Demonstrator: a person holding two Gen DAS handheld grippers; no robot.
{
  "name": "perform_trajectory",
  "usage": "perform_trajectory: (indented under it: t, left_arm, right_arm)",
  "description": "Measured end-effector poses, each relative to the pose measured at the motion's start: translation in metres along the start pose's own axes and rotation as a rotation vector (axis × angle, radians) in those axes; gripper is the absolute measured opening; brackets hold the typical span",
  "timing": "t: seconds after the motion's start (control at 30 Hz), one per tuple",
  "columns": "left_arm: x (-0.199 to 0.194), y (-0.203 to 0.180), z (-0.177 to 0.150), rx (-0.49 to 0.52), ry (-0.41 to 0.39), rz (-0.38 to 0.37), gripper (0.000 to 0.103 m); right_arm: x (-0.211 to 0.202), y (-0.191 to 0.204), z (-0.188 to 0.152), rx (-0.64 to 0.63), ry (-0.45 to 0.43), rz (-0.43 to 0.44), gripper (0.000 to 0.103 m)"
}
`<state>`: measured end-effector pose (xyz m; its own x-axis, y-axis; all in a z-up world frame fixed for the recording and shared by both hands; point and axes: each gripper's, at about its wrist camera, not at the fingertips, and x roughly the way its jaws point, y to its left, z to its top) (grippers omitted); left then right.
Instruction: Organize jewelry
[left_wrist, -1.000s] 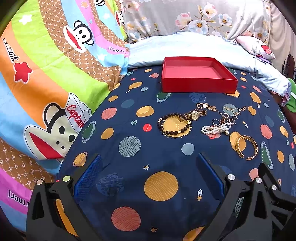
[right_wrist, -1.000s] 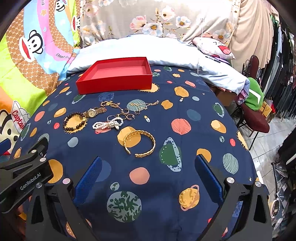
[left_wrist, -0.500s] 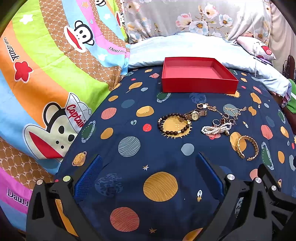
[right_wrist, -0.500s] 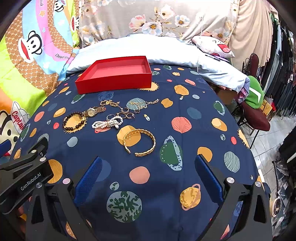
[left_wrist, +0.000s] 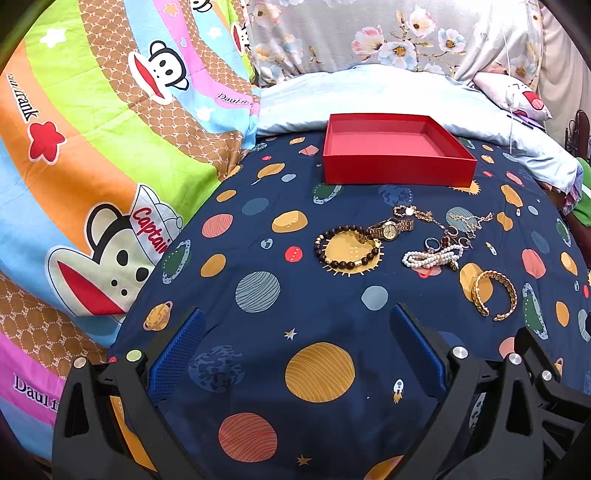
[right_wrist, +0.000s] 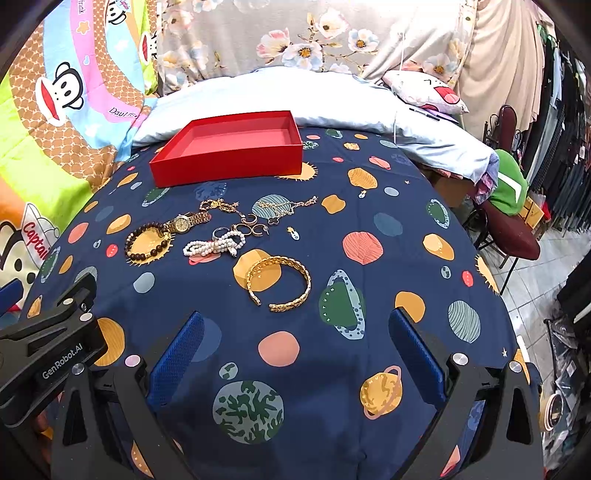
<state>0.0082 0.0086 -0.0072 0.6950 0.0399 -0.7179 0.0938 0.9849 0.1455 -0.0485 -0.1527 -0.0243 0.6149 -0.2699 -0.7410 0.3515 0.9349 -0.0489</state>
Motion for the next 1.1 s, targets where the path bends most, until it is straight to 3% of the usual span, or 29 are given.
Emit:
perform_trajectory:
  t: [1.1]
  left_arm:
    - [0.011,0.003,0.000,-0.013,0.010,0.001,0.097]
  right_arm:
    - [0.014,0.003,-0.001,-0.016,0.020,0.020,0.098]
